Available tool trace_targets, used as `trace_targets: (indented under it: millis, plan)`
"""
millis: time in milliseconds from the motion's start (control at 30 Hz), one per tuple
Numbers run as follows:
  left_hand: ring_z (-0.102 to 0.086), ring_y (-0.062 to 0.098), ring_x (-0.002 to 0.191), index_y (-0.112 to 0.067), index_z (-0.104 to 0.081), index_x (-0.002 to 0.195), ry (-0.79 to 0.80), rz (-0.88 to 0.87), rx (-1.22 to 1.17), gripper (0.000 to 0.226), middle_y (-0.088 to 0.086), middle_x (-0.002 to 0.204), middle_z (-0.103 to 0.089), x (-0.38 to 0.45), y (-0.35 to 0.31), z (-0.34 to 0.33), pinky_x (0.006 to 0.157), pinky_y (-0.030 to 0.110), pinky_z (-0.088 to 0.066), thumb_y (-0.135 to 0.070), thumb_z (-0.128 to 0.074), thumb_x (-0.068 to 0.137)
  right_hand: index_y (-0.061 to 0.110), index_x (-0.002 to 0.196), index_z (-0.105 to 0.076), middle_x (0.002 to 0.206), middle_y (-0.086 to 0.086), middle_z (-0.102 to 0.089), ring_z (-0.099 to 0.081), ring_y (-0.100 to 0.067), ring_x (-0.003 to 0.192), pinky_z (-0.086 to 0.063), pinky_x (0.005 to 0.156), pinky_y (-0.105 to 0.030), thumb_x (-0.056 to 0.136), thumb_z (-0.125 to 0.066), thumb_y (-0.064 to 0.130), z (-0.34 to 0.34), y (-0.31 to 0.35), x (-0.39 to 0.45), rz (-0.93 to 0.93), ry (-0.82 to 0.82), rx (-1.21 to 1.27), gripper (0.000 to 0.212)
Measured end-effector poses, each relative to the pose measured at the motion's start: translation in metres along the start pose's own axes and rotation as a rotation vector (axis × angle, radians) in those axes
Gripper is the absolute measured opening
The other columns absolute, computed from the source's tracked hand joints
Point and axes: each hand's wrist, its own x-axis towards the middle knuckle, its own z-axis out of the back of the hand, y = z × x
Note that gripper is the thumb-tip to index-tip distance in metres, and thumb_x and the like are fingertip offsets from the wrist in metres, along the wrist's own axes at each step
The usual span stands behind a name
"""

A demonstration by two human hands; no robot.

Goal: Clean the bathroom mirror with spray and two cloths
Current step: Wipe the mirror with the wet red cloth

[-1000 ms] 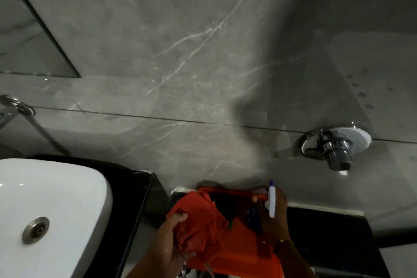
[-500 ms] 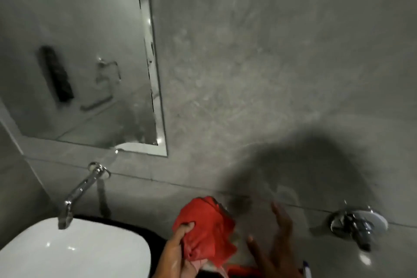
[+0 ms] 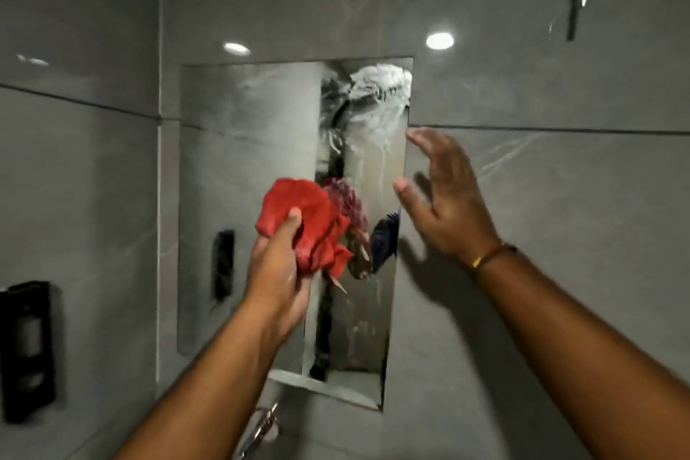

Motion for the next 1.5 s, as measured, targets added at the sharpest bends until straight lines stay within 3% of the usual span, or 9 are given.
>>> trace_targets:
  millis: [200, 267, 333, 500, 733, 900, 1133, 1267, 1500]
  plan:
    - [-0.071, 0.0, 0.101, -0.025, -0.045, 0.158, -0.011, -0.63, 0.557, 0.048, -0.006, 0.126, -0.069, 0.067, -0.07, -0.095, 0.089, 0.025, -0.058, -0.034, -0.052, 0.111, 0.011, 0.148, -0.05, 0.144, -0.014, -0.055, -0.05, -0.035, 0.138, -0.04, 0.119, -0.054, 0.106, -0.05, 0.031, 0.017, -0.055, 0.088, -0.019, -0.104, -0.174, 0.047]
    - [-0.057, 0.004, 0.14, -0.027, -0.029, 0.167, 0.051, -0.795, 0.773, 0.062, 0.002, 0.158, -0.053, 0.094, -0.069, -0.123, 0.115, 0.035, -0.052, -0.025, -0.055, 0.11, 0.012, 0.148, -0.05, 0.147, -0.013, -0.055, -0.047, -0.035, 0.142, -0.037, 0.122, -0.052, 0.107, -0.045, 0.029, 0.014, -0.068, 0.086, -0.039, -0.093, -0.203, 0.045]
    - [-0.013, 0.026, 0.167, -0.026, -0.016, 0.171, 0.088, -0.922, 1.114, 0.078, 0.005, 0.18, -0.016, 0.119, -0.056, -0.141, 0.135, 0.054, -0.017, -0.018, -0.058, 0.106, 0.016, 0.149, -0.049, 0.15, -0.009, -0.055, -0.045, -0.028, 0.147, -0.036, 0.125, -0.049, 0.109, -0.043, 0.025, 0.01, -0.071, 0.075, -0.07, -0.112, -0.223, 0.041]
    - [0.025, 0.024, 0.164, -0.03, 0.01, 0.171, 0.25, -1.078, 1.575, 0.083, -0.002, 0.179, 0.023, 0.136, -0.004, -0.157, 0.134, 0.055, 0.013, -0.058, -0.036, 0.108, 0.016, 0.145, -0.052, 0.144, -0.005, -0.058, -0.057, -0.023, 0.133, -0.049, 0.113, -0.048, 0.111, -0.043, 0.017, 0.009, -0.079, 0.069, -0.151, -0.372, -0.012, 0.035]
    - [-0.008, 0.024, 0.168, -0.035, -0.013, 0.171, 0.301, -1.329, 1.692, 0.063, -0.007, 0.18, -0.015, 0.152, 0.0, -0.141, 0.136, 0.054, 0.001, -0.051, -0.027, 0.112, 0.019, 0.149, -0.05, 0.152, -0.003, -0.055, -0.042, -0.022, 0.151, -0.039, 0.124, -0.052, 0.108, -0.047, 0.025, 0.001, -0.069, 0.061, -0.155, -0.204, -0.238, 0.042]
    - [-0.003, 0.025, 0.168, -0.04, -0.013, 0.17, 0.162, -1.229, 1.607, 0.061, -0.009, 0.18, -0.017, 0.176, -0.029, -0.109, 0.136, 0.056, -0.002, -0.051, -0.026, 0.112, 0.022, 0.162, -0.035, 0.17, -0.003, -0.035, -0.019, -0.024, 0.162, -0.015, 0.134, -0.049, 0.107, -0.033, 0.039, -0.02, -0.06, 0.07, -0.107, -0.001, -0.554, 0.058]
    - [-0.009, 0.029, 0.167, -0.043, -0.02, 0.168, 0.006, -1.154, 1.584, 0.06, -0.008, 0.179, -0.02, 0.246, -0.112, -0.049, 0.132, 0.054, 0.005, -0.05, -0.027, 0.109, 0.02, 0.165, -0.031, 0.172, -0.005, -0.031, -0.02, -0.026, 0.162, -0.016, 0.134, -0.05, 0.101, -0.035, 0.033, -0.027, -0.061, 0.075, -0.132, -0.034, -0.616, 0.065]
    - [-0.019, 0.034, 0.165, -0.043, -0.032, 0.165, -0.085, -1.09, 1.521, 0.059, -0.004, 0.177, -0.027, 0.289, -0.169, -0.005, 0.132, 0.064, -0.013, -0.052, -0.033, 0.107, 0.022, 0.165, -0.031, 0.171, -0.004, -0.032, -0.021, -0.025, 0.162, -0.016, 0.134, -0.05, 0.1, -0.037, 0.032, -0.032, -0.058, 0.077, -0.134, -0.058, -0.617, 0.066]
    - [-0.009, 0.041, 0.166, -0.038, -0.025, 0.169, -0.446, -0.737, 1.216, 0.058, 0.008, 0.181, -0.008, 0.307, -0.174, 0.046, 0.135, 0.054, -0.005, -0.047, -0.033, 0.112, 0.022, 0.163, -0.034, 0.17, -0.004, -0.036, -0.025, -0.027, 0.16, -0.016, 0.133, -0.047, 0.098, -0.039, 0.028, -0.033, -0.058, 0.08, -0.115, -0.091, -0.627, 0.066]
